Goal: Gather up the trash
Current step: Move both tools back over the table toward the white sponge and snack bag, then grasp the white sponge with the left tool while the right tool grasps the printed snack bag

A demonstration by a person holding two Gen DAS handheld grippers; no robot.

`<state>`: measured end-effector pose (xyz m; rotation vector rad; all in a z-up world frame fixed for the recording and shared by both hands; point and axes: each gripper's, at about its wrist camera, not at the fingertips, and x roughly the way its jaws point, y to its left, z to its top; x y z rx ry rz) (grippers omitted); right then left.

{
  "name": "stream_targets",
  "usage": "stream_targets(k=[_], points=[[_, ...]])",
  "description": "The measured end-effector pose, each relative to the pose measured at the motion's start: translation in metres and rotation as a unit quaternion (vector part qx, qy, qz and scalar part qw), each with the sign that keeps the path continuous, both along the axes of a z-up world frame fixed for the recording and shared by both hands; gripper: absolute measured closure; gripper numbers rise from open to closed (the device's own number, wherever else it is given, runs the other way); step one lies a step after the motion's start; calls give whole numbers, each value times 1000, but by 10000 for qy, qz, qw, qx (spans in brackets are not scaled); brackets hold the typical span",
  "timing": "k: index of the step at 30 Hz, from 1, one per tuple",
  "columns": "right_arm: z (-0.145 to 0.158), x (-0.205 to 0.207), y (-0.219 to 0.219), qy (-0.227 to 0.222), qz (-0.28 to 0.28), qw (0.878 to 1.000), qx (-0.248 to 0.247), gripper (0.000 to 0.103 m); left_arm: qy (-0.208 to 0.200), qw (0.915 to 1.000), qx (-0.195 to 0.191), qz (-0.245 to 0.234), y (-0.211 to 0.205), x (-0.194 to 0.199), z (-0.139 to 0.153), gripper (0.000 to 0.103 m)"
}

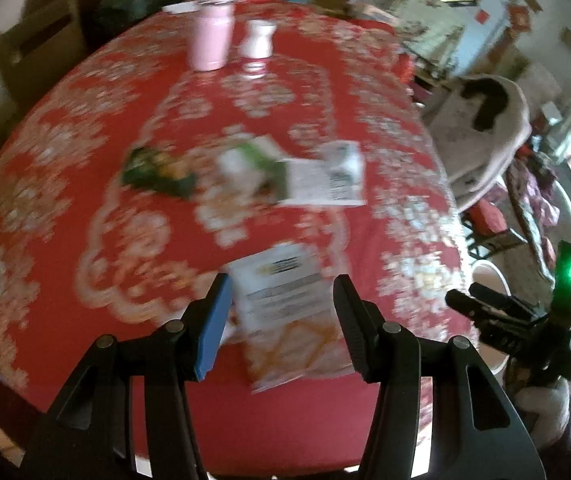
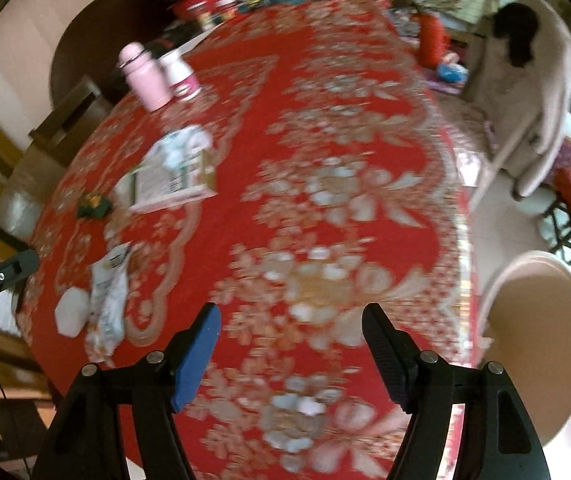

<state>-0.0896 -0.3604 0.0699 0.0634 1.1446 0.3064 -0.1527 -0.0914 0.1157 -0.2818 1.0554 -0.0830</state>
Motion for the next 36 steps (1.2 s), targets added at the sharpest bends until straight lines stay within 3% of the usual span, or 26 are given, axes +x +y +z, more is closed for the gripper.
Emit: stream_targets(k=[10, 13, 18, 23, 29, 31, 32, 33, 36], points=[[-13, 7, 61, 391, 653, 9957, 525, 32, 517, 9967, -266, 559, 57, -27, -36, 52], [-15, 12, 77, 413, 792, 9949, 475, 32, 489, 9977, -241, 391, 56, -28, -39, 52], [-17, 19, 94, 471, 920, 9936, 459, 32, 445, 9985, 153, -266, 43, -20, -49, 50], [-18, 23, 104, 508, 987, 9928, 440, 31, 535, 9926, 558, -939, 30, -14, -63, 50], [-23, 28, 116, 631, 1010, 9918, 474, 30, 537, 9859, 1109, -1130, 21, 0, -78, 50], [-25, 29, 123, 675, 1046, 9911, 476, 30, 663, 9866, 1088, -1022, 25, 6, -86, 54], [-26, 29, 126, 692, 1067, 9907, 484, 30, 690, 9877, 1037, -946, 29, 7, -88, 71], [-26, 28, 129, 709, 1099, 9902, 493, 30, 759, 9902, 878, -780, 38, 9, -90, 76], [-28, 25, 141, 715, 1195, 9892, 449, 27, 786, 9949, 526, -364, 62, 12, -88, 76]])
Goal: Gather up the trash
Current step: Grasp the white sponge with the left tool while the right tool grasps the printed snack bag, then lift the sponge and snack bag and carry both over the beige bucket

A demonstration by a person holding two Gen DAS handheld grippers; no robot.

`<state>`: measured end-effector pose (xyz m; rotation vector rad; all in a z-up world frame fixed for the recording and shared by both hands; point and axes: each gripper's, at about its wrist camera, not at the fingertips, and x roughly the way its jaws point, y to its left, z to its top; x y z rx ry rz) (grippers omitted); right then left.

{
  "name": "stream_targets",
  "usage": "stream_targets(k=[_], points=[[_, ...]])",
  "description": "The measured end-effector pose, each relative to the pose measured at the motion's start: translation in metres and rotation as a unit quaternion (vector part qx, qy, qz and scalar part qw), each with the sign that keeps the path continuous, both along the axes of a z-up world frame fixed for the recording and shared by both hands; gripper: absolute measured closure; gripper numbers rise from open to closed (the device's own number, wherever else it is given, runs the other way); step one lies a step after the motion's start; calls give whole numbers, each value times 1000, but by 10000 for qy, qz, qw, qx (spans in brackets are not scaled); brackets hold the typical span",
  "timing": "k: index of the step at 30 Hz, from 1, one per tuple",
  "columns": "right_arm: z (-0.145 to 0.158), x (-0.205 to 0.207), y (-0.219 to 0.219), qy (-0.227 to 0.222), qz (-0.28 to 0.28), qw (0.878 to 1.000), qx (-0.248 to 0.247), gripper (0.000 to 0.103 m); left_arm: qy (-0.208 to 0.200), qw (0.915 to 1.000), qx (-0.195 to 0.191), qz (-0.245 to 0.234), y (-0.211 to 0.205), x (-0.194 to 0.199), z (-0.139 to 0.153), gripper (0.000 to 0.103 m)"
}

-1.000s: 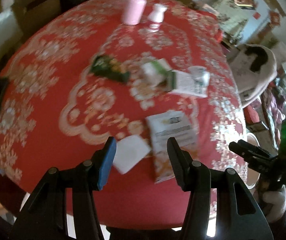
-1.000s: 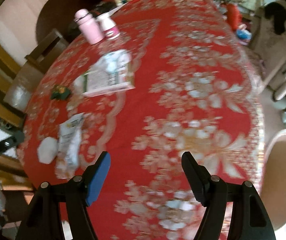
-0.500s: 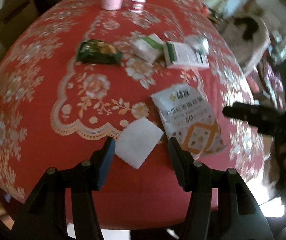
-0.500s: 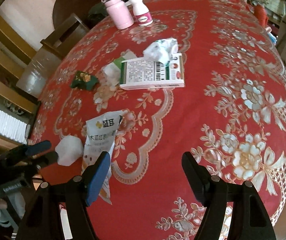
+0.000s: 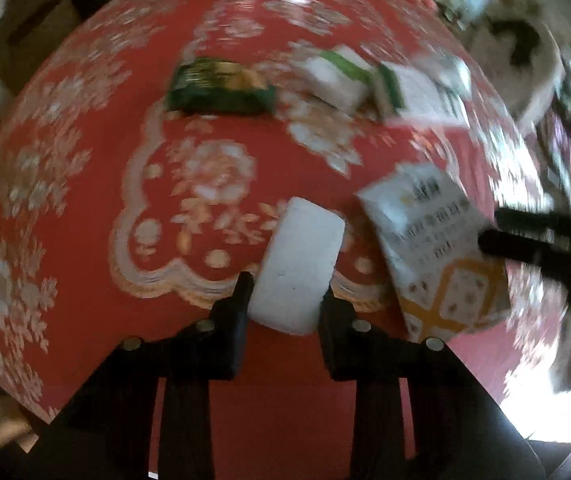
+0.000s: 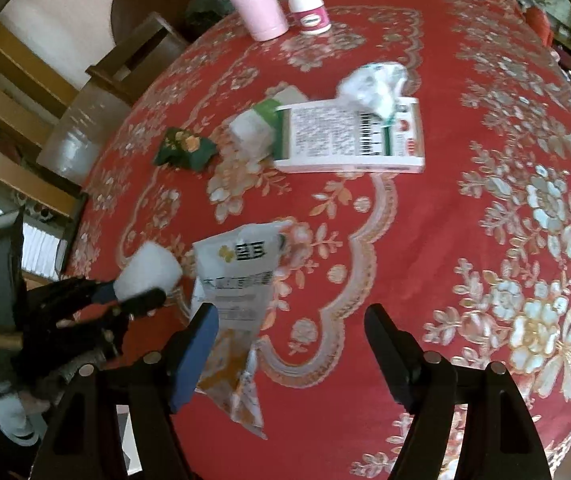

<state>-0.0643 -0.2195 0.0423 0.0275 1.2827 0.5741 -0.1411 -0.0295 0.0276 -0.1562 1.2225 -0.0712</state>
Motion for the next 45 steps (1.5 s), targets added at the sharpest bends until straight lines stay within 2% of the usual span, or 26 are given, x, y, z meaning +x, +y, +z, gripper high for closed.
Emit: stream_targets(k=[2, 4, 10, 16, 17, 20, 23, 30, 39, 45], points=[[0, -3, 9, -42, 60, 10000, -58, 25, 5, 9996, -149, 244, 15, 1, 2, 76], [-1, -6, 20, -90, 144, 9997, -148, 24, -63, 9993, -130, 359, 23, 0, 7, 76], [-9, -14, 55, -278, 405, 9973, -543, 22, -164, 9991, -95, 387, 26, -3, 14, 76], [-27, -18, 69, -305, 539, 9930, -1006, 22, -120, 9986, -152, 483, 30, -2, 11, 76], [-29, -19, 69, -342, 540, 9927, -1018, 24, -124, 9986, -161, 482, 30, -2, 11, 76], [-24, -19, 62, -427, 521, 9932, -944, 51, -142, 9987, -180, 458, 28, -2, 12, 76], [-18, -16, 50, -373, 450, 9951, -793, 53, -175, 9989, -219, 387, 19, 1, 16, 76], [7, -15, 11, -646, 76, 9958, -647, 53, -303, 9991, -297, 51, -14, 13, 30, 76], [22, -14, -64, -738, -733, 9922, -681, 53, -457, 9965, -433, -549, -78, 30, 48, 76], [28, -19, -126, -750, -1344, 9850, -786, 53, -527, 9925, -512, -982, -127, 38, 57, 76]])
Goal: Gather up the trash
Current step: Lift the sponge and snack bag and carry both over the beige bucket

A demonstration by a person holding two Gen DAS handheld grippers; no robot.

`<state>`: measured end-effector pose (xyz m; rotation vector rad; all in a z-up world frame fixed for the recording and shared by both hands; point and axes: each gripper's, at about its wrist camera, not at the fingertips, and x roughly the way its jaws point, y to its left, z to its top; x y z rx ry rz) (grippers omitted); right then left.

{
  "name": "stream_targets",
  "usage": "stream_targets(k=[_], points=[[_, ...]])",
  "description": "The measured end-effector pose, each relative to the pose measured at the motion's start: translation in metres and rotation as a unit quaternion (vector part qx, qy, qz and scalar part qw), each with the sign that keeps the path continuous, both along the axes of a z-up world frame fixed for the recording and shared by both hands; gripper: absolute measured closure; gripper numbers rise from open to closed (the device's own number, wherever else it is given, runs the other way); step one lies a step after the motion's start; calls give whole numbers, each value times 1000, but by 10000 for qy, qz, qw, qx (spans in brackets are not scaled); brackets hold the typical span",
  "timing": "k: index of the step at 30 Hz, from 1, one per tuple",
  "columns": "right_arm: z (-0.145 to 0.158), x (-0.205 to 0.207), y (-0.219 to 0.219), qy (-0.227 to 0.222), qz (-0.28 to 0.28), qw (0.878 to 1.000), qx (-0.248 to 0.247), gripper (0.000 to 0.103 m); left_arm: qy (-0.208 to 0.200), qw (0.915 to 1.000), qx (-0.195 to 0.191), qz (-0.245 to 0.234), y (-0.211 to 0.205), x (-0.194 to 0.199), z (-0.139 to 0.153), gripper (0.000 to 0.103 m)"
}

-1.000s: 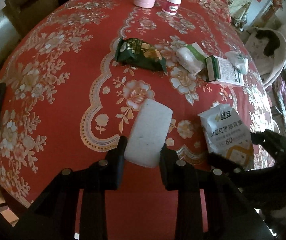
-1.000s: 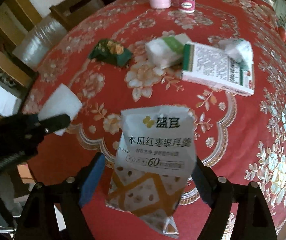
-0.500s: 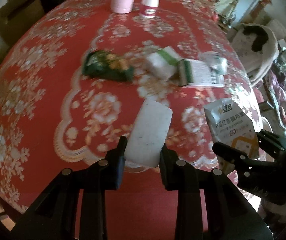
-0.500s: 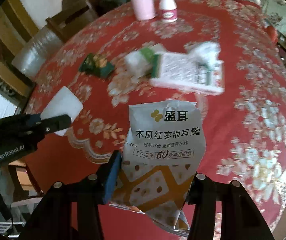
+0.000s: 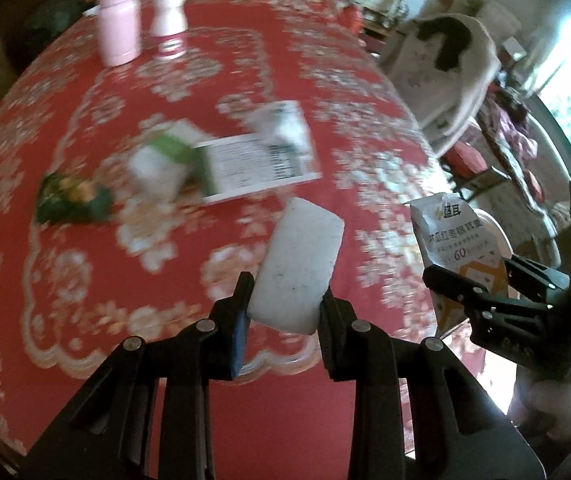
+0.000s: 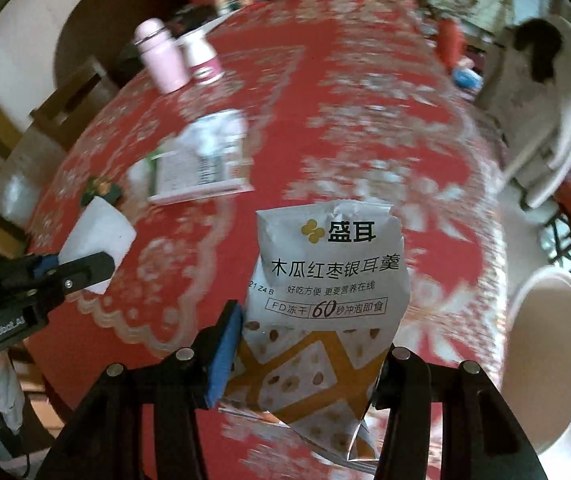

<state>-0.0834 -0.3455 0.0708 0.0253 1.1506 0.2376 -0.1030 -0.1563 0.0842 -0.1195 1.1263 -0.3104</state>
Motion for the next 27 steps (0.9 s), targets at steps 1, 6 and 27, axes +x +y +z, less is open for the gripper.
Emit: stream_targets(k=[1, 6, 27], points=[[1, -2, -9, -9, -103, 9999, -17, 53, -18, 10000, -11, -96, -11, 1, 2, 76], [2, -10, -55, -11, -604, 9982, -54, 53, -105, 9982, -37, -585, -62, 5, 9, 76], [-9, -50, -220, 114, -2261, 9738, -214, 53, -139, 9802, -132, -1973, -234, 4, 8, 76]])
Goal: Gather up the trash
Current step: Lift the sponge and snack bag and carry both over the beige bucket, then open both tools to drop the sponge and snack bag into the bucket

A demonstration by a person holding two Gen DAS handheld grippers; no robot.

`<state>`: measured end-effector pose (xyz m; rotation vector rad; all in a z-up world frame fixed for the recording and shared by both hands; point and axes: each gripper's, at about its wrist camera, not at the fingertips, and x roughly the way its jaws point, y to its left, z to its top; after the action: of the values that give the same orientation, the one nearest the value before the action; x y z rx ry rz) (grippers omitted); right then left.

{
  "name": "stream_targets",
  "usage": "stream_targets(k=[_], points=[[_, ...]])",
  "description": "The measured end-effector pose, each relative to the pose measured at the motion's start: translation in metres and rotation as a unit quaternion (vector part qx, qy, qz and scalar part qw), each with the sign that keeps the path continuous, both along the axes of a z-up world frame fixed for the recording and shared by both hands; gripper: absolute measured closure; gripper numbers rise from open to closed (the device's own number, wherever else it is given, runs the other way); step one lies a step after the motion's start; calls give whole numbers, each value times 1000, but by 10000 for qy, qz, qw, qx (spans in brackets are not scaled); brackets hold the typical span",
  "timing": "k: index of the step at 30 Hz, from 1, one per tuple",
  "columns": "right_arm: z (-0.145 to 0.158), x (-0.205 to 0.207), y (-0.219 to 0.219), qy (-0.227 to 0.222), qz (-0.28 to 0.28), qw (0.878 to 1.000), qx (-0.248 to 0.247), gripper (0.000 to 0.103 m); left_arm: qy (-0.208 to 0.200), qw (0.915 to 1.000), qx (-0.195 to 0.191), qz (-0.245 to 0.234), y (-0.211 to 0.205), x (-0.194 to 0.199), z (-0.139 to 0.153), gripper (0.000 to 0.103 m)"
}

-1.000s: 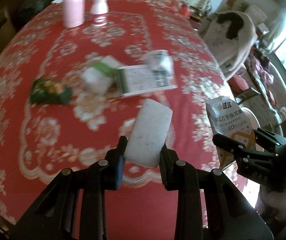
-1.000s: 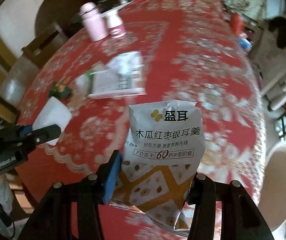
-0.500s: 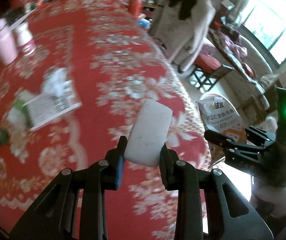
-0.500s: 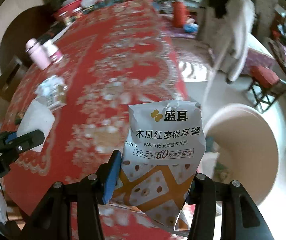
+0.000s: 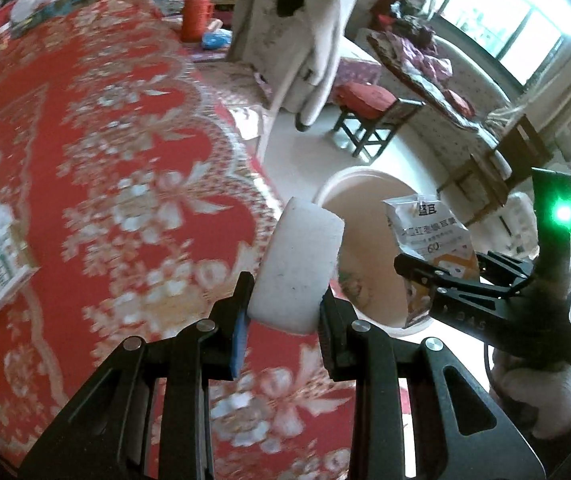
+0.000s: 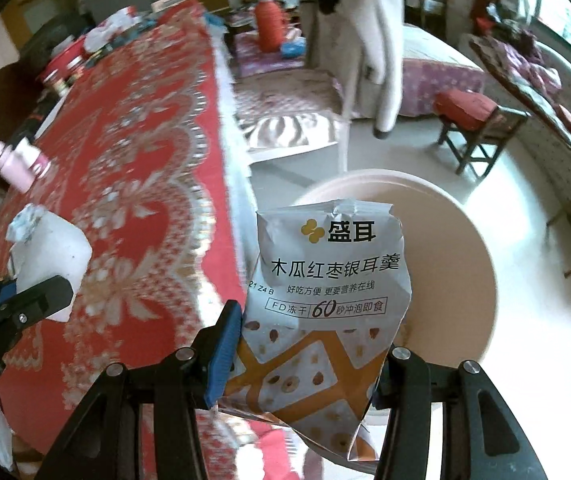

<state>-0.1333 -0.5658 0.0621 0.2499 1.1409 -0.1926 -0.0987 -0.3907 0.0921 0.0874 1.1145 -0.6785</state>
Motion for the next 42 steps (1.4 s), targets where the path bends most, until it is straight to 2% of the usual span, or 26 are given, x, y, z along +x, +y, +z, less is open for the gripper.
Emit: stream_targets(k=[12, 28, 33, 36, 38, 40, 41, 42], points=[[-8, -11, -52, 78, -459, 9989, -11, 53, 127, 9993, 26, -350, -70, 1, -11, 76], [-15, -18, -73, 166, -717, 9973, 18, 52, 345, 9979, -237, -494, -105, -2, -23, 75], [-17, -16, -76, 173, -778, 9968, 41, 50, 366, 9975, -311, -512, -108, -1, -22, 70], [-19, -16, -78, 190, -810, 9965, 62, 50, 359, 9973, -378, -515, -108, 0, -22, 62], [-19, -16, -78, 201, -841, 9962, 62, 50, 373, 9971, -441, -506, -107, 0, -22, 48], [-20, -15, -80, 228, -886, 9958, 67, 49, 403, 9967, -493, -498, -106, 1, -22, 46], [-21, -15, -81, 241, -902, 9956, 77, 46, 406, 9967, -495, -496, -105, 1, -23, 45], [-21, -16, -82, 248, -922, 9954, 91, 39, 406, 9967, -493, -492, -105, 1, -23, 45]])
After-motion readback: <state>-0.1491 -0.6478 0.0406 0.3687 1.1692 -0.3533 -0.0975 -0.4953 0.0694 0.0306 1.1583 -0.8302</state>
